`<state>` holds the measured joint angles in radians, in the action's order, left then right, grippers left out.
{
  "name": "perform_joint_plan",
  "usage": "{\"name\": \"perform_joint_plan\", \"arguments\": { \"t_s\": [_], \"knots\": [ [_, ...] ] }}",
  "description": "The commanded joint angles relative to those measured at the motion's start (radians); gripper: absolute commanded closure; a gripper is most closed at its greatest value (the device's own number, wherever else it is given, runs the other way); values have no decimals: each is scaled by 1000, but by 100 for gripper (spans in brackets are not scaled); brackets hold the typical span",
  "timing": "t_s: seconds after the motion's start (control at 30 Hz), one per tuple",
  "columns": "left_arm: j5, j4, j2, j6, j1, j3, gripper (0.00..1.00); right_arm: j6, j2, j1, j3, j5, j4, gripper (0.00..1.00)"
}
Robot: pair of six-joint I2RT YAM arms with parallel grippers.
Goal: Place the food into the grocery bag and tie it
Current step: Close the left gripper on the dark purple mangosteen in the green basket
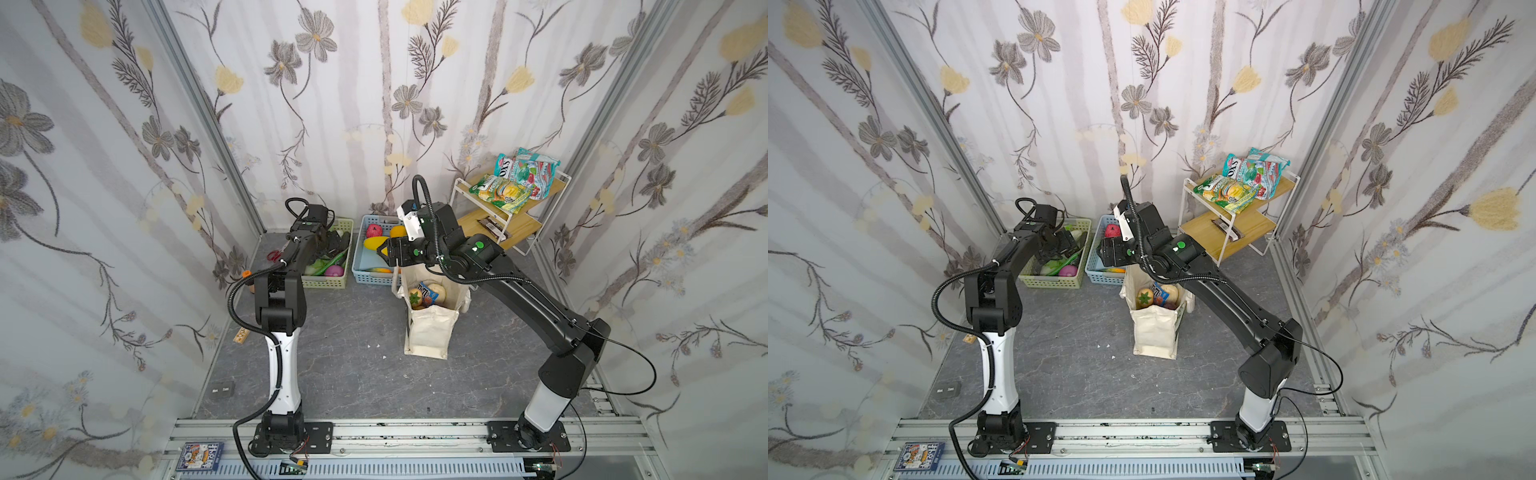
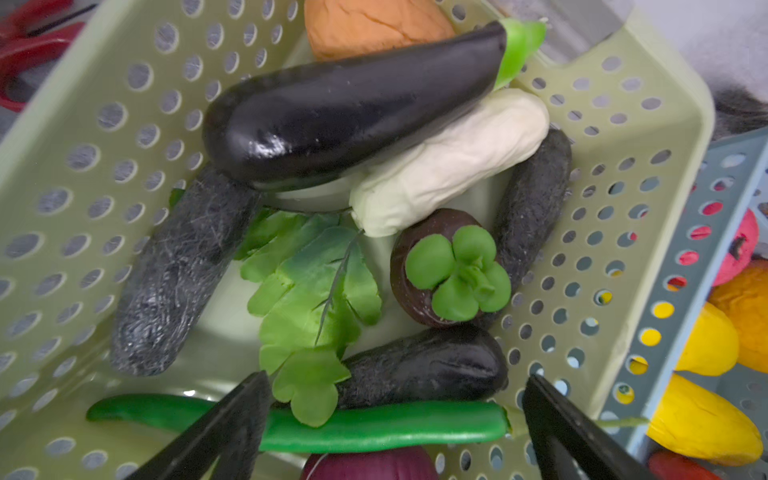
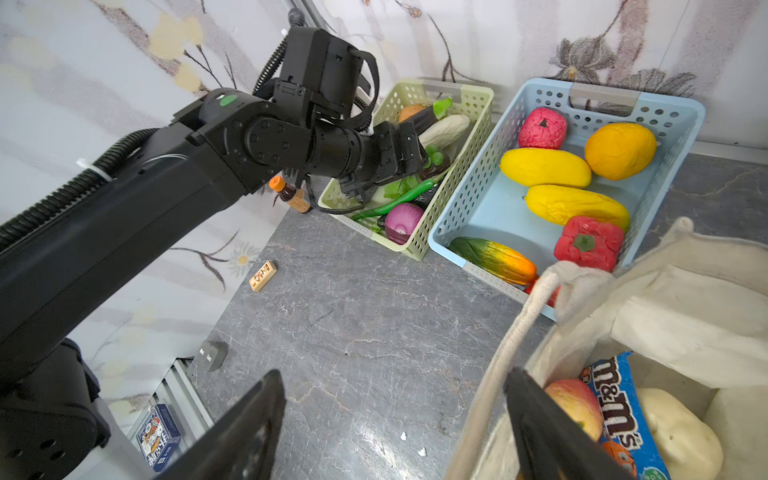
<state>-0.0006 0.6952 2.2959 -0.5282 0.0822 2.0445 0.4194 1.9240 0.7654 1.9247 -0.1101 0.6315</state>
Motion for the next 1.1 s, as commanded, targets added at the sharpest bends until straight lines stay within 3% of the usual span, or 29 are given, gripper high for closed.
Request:
{"name": "perform_joint_plan", "arguments": {
  "t_s": [0.0,0.33,0.5,0.87,1.07],
  "knots": [
    [29,-67,25,-41,-10,13,3,-7,22,9,22,-18,7,17],
    [88,-126,136,-122,-6,104,6,-11,71,32,61,-30,42,17],
    [60,-119,175,-117,4,155,10,-14,78,37,63,-27,62,17],
    [8,-27,280,-103,8,293,20,-18,72,41,61,-23,94,17],
    [33,-28,293,-96,8,293,30,-17,67,40,59,-8,102,17]
  ]
}}
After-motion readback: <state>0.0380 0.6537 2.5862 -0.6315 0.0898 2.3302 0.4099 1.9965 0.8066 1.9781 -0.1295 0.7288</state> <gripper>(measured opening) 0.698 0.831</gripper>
